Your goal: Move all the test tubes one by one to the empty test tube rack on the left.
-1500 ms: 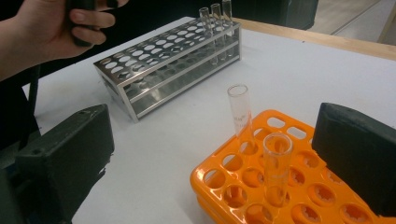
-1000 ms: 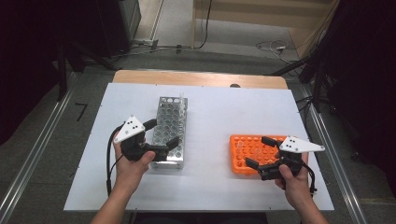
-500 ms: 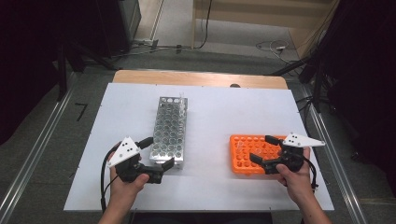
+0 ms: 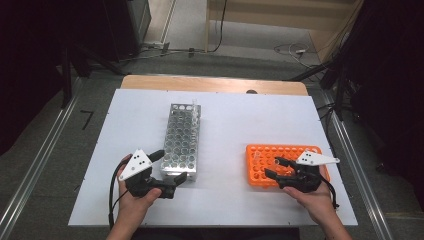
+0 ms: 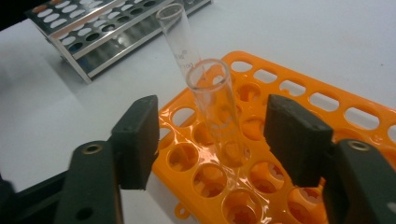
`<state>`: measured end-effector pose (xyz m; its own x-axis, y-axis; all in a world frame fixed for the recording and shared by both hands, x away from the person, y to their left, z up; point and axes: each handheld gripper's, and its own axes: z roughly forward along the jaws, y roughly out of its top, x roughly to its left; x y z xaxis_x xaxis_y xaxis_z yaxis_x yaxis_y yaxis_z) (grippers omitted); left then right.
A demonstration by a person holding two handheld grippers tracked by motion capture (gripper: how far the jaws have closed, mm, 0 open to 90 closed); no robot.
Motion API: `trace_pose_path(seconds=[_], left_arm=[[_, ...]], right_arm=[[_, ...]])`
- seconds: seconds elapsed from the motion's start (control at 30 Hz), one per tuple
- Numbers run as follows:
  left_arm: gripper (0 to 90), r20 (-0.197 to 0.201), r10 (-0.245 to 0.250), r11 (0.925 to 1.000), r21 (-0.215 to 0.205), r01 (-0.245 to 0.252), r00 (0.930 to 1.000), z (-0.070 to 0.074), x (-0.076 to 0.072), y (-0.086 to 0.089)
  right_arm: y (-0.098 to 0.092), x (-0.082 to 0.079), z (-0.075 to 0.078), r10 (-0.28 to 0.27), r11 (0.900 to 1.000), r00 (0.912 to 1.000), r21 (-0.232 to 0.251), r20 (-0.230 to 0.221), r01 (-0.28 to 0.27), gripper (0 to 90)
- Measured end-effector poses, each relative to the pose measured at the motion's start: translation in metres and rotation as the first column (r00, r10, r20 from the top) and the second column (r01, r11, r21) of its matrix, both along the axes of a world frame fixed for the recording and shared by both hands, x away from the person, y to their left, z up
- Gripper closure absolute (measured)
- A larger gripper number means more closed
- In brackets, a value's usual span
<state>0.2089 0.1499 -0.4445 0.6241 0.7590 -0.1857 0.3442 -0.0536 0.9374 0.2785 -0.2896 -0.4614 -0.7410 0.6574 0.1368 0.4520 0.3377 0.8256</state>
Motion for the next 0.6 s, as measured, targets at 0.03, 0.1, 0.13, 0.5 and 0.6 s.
trace_pose_path(seconds=[0.03, 0.1, 0.13, 0.5, 0.6], left_arm=[[0.0, 0.0, -0.001, 1.0, 0.0, 0.001, 1.0, 0.0, 0.0, 0.0], [0.0, -0.002, 0.0, 1.0, 0.0, 0.0, 1.0, 0.0, 0.0, 0.001], [0.0, -0.004, 0.002, 1.0, -0.001, -0.002, 1.0, -0.001, 0.0, 0.001], [0.0, -0.009, 0.0, 1.0, 0.0, 0.0, 1.0, -0.001, 0.002, -0.001], [0.0, -0.011, -0.004, 1.0, 0.005, 0.004, 0.9999, -0.001, 0.002, -0.002]], right_arm=[[0.0, 0.0, -0.001, -0.001, 1.0, 1.0, -0.006, 0.0, 0.001, 39.7], [0.0, 0.001, -0.002, 0.0, 1.0, 1.0, -0.018, -0.006, 0.0, 44.6], [0.0, 0.001, -0.003, -0.002, 1.0, 1.0, -0.025, -0.006, 0.002, 46.4], [-0.001, 0.002, -0.011, -0.027, 0.998, 0.9996, -0.053, -0.006, 0.027, 59.5], [-0.001, 0.003, -0.012, -0.038, 0.997, 0.9992, -0.061, 0.01, 0.039, 62.1]])
